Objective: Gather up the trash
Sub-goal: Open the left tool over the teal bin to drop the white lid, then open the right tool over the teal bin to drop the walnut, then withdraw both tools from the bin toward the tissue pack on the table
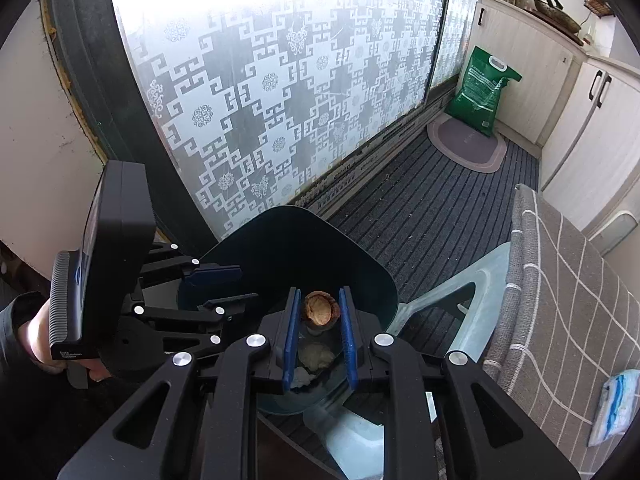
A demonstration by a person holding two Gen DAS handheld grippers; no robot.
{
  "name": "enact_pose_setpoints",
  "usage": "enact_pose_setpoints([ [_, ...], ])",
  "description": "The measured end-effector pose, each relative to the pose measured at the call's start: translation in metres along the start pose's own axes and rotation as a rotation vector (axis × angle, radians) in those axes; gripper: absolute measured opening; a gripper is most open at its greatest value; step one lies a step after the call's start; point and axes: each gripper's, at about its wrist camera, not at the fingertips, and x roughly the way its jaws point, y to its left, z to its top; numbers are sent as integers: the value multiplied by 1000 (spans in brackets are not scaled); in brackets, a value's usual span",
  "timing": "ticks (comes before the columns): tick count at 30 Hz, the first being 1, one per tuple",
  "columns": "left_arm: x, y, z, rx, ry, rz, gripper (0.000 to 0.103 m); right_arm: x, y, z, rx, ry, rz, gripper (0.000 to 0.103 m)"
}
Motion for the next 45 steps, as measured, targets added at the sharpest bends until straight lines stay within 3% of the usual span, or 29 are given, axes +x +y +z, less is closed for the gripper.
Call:
enact_pose_setpoints([
  [10,-25,8,4,-19,-108,-18,22,17,13,1,-13,43,19,19],
  [22,-55,18,9,-28,-243,-6,19,38,21,-6,-21,109,45,19],
  [35,-119,10,18,-23,-525,-36,17,78,37,-29,-27,230,55,19],
  [36,-123,8,19,-17,-537,-44,17,80,38,-30,-30,235,53,20],
  [38,-133,1,22,0,-560,-40,18,81,38,-33,-30,249,59,37],
  [39,-138,-2,23,6,-568,-39,19,81,39,-34,-30,250,60,40],
  [42,-153,-6,24,-3,-609,-10,26,79,41,-36,-36,243,62,41],
  [43,-157,-6,24,-10,-624,-10,33,76,41,-36,-37,234,63,41],
  [45,-168,-5,24,-33,-657,-20,34,69,41,-35,-36,211,68,41],
])
